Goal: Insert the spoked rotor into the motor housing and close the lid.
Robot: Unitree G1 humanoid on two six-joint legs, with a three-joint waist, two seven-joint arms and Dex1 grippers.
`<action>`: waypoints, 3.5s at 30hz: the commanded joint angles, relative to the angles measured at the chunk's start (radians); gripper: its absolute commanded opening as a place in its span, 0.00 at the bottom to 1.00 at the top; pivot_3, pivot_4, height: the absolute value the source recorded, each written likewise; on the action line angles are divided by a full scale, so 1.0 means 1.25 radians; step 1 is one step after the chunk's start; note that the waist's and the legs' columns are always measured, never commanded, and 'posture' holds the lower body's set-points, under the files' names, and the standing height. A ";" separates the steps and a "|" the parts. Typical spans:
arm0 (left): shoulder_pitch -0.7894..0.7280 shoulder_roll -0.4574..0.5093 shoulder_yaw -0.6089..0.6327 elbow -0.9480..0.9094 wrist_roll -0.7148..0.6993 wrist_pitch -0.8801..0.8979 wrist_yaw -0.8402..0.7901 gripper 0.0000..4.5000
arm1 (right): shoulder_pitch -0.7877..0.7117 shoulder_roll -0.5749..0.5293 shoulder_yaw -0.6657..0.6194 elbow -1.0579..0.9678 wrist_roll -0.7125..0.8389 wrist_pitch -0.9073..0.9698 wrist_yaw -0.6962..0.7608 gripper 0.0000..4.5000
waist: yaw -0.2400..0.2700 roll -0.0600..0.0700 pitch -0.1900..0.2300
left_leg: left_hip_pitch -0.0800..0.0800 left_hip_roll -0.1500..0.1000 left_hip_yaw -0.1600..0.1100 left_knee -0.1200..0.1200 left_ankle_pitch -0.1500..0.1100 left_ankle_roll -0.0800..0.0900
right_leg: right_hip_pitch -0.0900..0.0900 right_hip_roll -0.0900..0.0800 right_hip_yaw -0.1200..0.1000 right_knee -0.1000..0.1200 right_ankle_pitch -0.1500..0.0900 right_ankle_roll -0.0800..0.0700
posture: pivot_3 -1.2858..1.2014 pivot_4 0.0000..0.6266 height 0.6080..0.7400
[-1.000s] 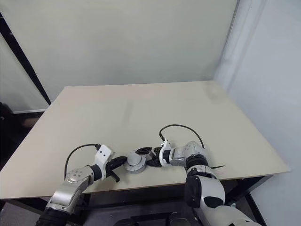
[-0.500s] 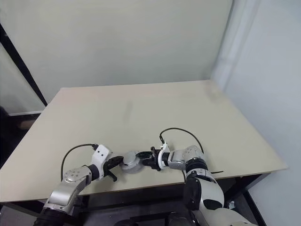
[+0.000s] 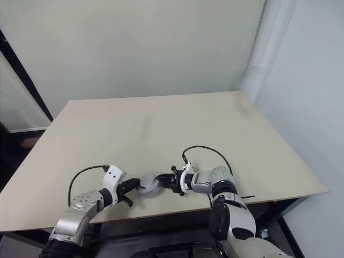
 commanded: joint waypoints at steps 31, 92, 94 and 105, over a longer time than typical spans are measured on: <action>0.097 -0.154 0.363 -0.149 -0.515 0.346 0.125 1.00 | 0.010 0.074 -0.020 -0.161 0.161 0.006 0.042 0.27 | -0.007 -0.002 0.001 | -0.002 0.000 -0.002 -0.002 0.000 0.000 | -0.001 0.000 0.000 -0.002 0.000 0.000 | 0.52 0.00 1.00; 0.027 -0.382 0.331 -0.129 -0.837 0.182 0.329 0.44 | 0.070 0.077 0.168 -0.285 0.202 -0.105 0.079 1.00 | 0.000 -0.003 0.002 | -0.003 -0.002 -0.001 0.000 0.000 0.000 | -0.001 0.000 0.000 -0.003 0.000 0.000 | 0.52 0.00 1.00; 0.024 -0.380 0.332 -0.127 -0.830 0.166 0.329 0.44 | 0.072 0.074 0.176 -0.287 0.193 -0.112 0.082 1.00 | 0.000 -0.003 0.002 | -0.003 -0.002 -0.001 0.000 0.000 0.000 | -0.001 0.000 0.000 -0.003 0.000 0.000 | 0.52 0.00 1.00; -0.054 -0.301 0.391 -0.050 -0.640 -0.031 0.408 0.44 | 0.178 0.024 0.462 -0.435 -0.096 -0.557 0.178 1.00 | 0.000 -0.003 0.002 | -0.003 -0.002 -0.001 0.000 0.000 0.000 | -0.001 0.001 0.000 -0.002 0.000 0.000 | 0.52 0.00 1.00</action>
